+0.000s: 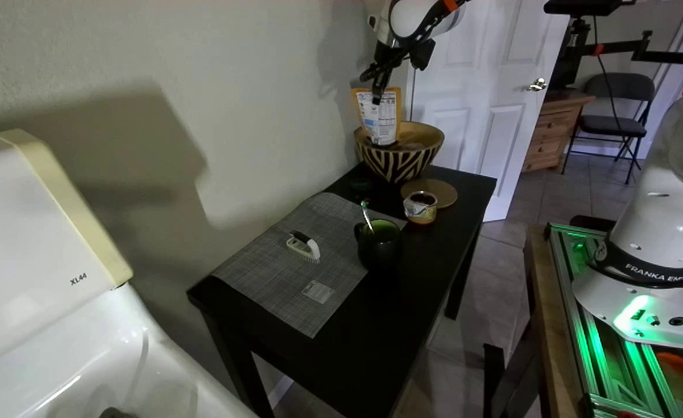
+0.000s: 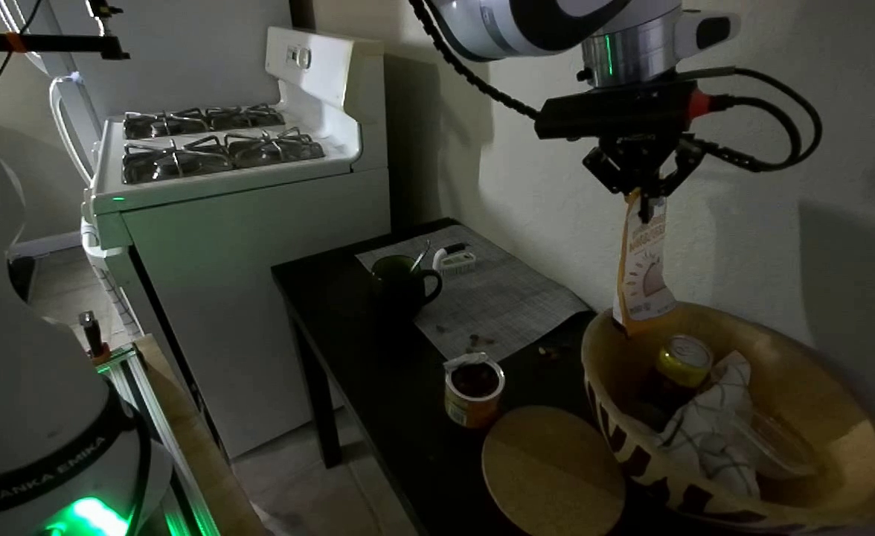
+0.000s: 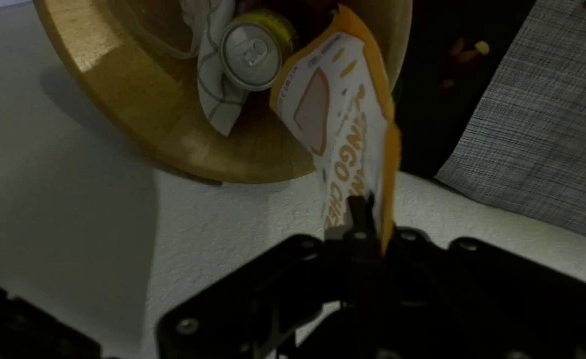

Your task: Put the packet in the bowl

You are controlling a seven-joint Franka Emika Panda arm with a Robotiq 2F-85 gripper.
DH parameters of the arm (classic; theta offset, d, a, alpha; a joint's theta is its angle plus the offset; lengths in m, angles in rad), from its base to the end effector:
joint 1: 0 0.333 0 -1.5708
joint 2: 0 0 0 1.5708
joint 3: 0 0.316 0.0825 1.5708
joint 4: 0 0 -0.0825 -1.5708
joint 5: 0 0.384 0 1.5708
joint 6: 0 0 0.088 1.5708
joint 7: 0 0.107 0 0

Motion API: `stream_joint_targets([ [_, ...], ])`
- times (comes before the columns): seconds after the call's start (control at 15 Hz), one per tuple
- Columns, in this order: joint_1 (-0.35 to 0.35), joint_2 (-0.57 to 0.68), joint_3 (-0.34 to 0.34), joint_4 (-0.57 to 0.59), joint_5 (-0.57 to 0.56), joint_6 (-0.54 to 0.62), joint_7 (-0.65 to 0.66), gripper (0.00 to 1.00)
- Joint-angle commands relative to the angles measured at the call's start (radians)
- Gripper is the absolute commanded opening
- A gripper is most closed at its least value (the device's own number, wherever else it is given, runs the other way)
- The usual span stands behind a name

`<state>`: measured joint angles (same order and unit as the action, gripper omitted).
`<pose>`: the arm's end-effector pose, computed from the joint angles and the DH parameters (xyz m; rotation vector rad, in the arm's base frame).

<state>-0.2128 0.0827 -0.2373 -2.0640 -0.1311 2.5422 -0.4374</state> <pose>0.5397 -0.2562 0.4376 2.8328 0.1211 0.4447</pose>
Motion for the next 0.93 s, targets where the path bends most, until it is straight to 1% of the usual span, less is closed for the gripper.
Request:
stream_joint_targets([
  [0.0,-0.013,-0.02,0.011,-0.042,-0.018,-0.037,-0.043,0.01],
  [0.13,-0.013,-0.025,0.012,-0.061,-0.024,-0.066,-0.07,0.01],
  [0.47,-0.013,-0.033,0.02,-0.112,-0.013,-0.173,-0.225,0.01],
  [0.6,-0.011,-0.033,0.02,-0.126,-0.021,-0.208,-0.259,0.01],
  [0.8,-0.014,-0.036,0.018,-0.143,0.0,-0.261,-0.321,0.01],
  [0.87,-0.022,-0.041,0.016,-0.145,0.039,-0.283,-0.359,0.01],
])
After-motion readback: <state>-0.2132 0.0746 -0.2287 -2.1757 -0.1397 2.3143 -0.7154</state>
